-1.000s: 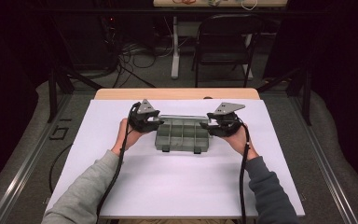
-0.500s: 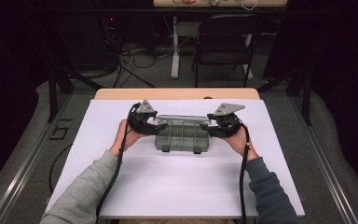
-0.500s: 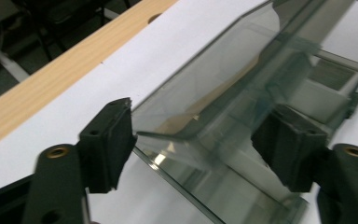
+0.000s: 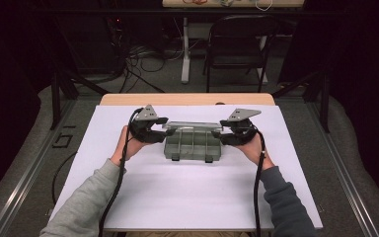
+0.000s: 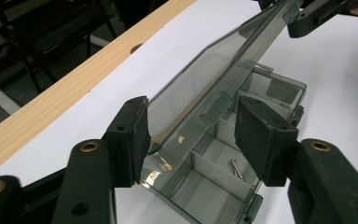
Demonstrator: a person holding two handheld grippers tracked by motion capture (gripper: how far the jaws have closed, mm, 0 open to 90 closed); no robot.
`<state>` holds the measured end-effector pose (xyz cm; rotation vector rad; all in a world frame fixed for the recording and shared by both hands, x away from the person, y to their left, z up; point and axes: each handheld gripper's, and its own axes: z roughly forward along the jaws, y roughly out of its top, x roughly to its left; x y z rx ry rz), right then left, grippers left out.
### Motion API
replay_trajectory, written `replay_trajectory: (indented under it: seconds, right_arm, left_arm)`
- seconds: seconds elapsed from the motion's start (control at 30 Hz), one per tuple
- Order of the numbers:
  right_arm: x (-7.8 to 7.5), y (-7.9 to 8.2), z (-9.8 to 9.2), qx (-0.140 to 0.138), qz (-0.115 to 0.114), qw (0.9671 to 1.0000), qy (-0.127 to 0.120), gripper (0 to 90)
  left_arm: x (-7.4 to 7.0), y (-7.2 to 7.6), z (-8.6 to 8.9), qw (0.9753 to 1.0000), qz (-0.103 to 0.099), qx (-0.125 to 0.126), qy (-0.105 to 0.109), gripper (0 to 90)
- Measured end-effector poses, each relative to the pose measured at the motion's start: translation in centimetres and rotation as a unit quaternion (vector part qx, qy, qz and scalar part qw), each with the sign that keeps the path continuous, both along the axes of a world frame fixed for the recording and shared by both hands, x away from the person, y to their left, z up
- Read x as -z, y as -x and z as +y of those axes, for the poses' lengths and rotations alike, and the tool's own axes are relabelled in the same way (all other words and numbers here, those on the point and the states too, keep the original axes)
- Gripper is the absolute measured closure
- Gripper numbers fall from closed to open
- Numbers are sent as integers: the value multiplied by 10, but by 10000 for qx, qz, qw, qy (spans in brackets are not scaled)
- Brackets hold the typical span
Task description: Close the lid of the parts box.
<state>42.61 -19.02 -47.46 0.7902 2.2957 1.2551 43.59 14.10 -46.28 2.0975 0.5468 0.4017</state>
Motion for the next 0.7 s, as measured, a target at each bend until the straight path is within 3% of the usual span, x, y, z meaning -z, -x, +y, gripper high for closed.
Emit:
replay_trajectory:
  seconds: [0.23,0.4,0.57,0.7]
  right_arm:
    - [-4,7,-1,-46,206,9995,-220,375]
    - [-7,12,0,-36,267,9991,-322,373]
    - [-9,19,4,7,277,9993,-266,413]
    - [-11,23,4,-53,253,9987,-437,482]
  left_arm:
    - [2,2,-1,9999,101,102,-6,553]
    - [5,1,0,9996,217,170,65,568]
    - [7,4,1,9994,279,175,70,578]
    - [10,6,1,9994,288,200,14,583]
